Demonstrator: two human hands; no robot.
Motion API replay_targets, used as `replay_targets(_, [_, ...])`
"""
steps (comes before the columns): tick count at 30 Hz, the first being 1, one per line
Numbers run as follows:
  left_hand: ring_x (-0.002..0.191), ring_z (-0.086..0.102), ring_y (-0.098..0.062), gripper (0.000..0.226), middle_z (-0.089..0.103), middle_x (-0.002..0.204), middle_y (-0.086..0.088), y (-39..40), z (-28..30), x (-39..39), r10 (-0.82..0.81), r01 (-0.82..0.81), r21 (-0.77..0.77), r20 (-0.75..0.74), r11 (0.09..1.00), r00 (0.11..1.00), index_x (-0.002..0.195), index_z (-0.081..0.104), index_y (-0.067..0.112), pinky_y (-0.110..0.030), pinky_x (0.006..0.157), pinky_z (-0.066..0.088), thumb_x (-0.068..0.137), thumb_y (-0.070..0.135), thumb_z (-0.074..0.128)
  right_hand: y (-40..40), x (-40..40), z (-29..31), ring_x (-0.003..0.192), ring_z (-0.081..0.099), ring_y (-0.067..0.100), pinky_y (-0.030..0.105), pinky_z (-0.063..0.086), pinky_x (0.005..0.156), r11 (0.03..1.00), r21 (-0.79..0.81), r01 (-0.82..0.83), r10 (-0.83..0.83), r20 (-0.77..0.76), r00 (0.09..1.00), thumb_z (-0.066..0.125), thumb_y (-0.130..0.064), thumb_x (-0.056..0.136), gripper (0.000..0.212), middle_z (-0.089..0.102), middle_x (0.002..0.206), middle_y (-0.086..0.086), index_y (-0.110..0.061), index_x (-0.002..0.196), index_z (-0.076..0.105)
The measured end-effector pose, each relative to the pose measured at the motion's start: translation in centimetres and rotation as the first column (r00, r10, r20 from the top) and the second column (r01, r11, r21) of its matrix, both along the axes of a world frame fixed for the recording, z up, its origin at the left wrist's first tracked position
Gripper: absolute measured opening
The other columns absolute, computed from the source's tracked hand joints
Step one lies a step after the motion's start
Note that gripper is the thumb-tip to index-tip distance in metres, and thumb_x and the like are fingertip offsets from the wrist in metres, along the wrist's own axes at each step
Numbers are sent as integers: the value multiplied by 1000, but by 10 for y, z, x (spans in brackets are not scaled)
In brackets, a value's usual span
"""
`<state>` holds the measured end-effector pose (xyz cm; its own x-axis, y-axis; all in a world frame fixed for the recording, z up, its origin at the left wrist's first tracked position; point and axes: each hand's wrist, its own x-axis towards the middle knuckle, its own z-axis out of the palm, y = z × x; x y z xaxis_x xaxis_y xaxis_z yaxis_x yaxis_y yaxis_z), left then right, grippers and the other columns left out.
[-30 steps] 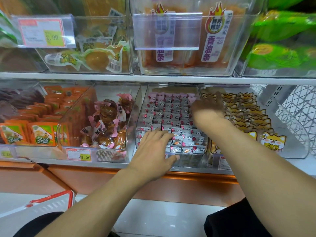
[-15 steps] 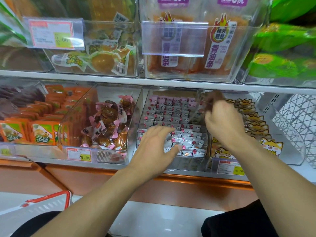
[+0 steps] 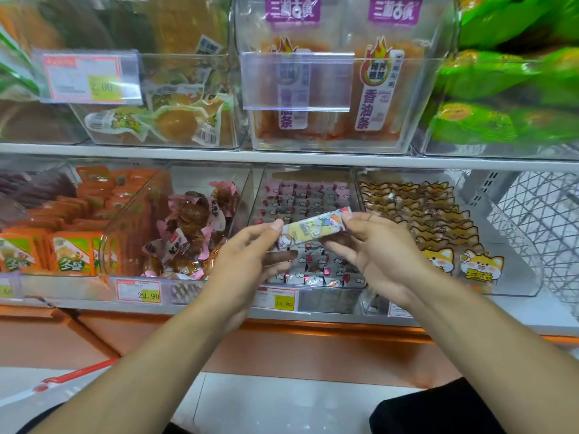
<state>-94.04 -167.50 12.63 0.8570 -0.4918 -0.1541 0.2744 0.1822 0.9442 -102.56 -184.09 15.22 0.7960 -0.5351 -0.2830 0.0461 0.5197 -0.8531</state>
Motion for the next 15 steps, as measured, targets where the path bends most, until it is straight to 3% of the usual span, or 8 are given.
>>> replay_targets(4, [93,76,-23,40,78,102,-7,2,-2,3,11,-22,-122,-87,992,996,100,75,15,-28,77,62,70,41,78,1,2,-2,91,76,32,37,64,74,990,127,-57,58,-6,998,49,1,102,19,74,104,26,9,117,58])
replay_targets(7, [96,76,-22,36,78,104,-8,2,-5,7,49,-62,-136,-97,989,994,104,70,14,-25,73,61,82,42,72,2,2,-3,95,75,37,41,64,76,983,158,-98,100,-9,995,48,-1,103,22,73,109,27,8,120,58])
replay_targets(10, [96,76,-23,21,78,105,-9,1,-10,10,106,-110,-81,-53,991,993,96,63,14,-23,70,60,96,35,64,1,3,-4,98,75,35,41,64,78,988,113,-105,111,-49,993,48,-2,104,20,74,107,24,3,120,58])
replay_targets(15, [93,76,-24,19,77,103,-7,-2,-17,11,193,-191,-36,57,981,980,86,58,17,-20,63,57,100,30,61,-6,4,-5,98,75,34,37,64,74,989,102,-106,112,-56,992,50,-3,103,19,73,109,25,2,121,57])
